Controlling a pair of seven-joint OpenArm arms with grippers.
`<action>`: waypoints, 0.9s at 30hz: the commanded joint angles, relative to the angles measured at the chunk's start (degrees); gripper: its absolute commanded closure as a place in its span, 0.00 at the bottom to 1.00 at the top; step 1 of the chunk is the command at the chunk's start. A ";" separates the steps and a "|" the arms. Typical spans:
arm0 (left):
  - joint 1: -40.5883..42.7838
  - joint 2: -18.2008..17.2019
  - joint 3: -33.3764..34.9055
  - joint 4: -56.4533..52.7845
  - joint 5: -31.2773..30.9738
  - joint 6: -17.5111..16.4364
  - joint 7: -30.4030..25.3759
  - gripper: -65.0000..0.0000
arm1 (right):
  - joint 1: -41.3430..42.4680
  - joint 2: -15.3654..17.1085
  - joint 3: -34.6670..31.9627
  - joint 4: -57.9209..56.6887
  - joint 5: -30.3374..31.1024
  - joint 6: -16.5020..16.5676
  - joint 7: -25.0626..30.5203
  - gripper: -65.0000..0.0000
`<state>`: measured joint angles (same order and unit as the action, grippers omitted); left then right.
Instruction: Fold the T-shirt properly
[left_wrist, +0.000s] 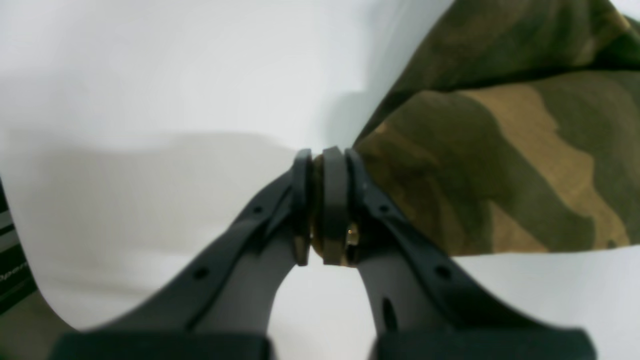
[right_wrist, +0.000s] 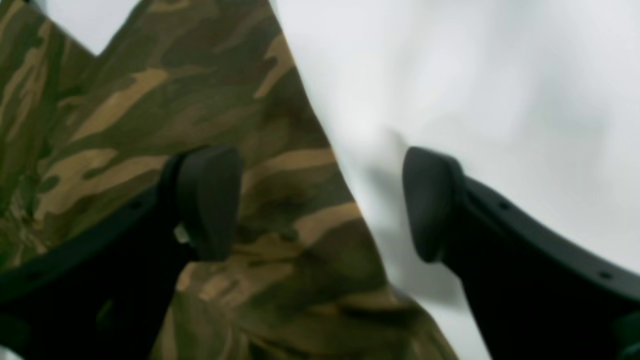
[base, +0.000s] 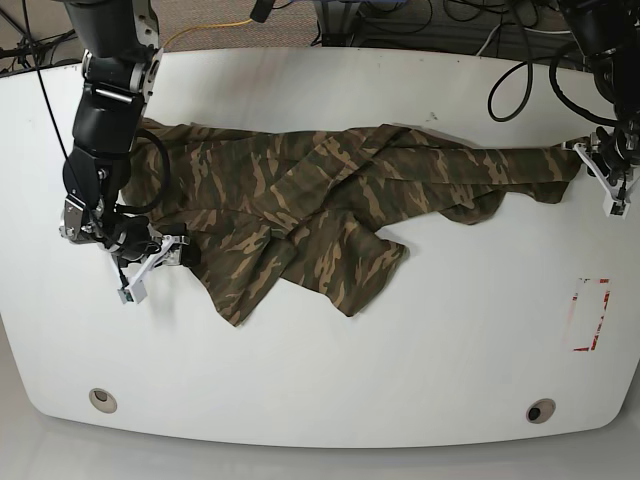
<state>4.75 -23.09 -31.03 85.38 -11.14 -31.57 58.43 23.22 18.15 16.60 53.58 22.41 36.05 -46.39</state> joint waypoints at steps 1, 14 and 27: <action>-0.67 -1.30 -0.40 0.99 -0.07 0.14 -0.81 1.00 | 3.11 0.70 -0.73 -0.88 0.05 0.12 1.51 0.26; -0.67 -1.22 -0.49 0.99 -0.16 0.14 -0.81 1.00 | 4.43 -6.33 -3.90 -1.23 0.05 -0.05 2.83 0.26; -0.84 -1.22 -0.40 0.99 -0.25 0.14 -0.90 1.00 | 5.83 -7.21 -3.98 -1.23 0.05 -4.80 7.14 1.00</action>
<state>4.73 -23.05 -31.09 85.38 -11.22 -31.55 58.39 26.20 10.15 12.49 51.55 21.37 30.83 -40.29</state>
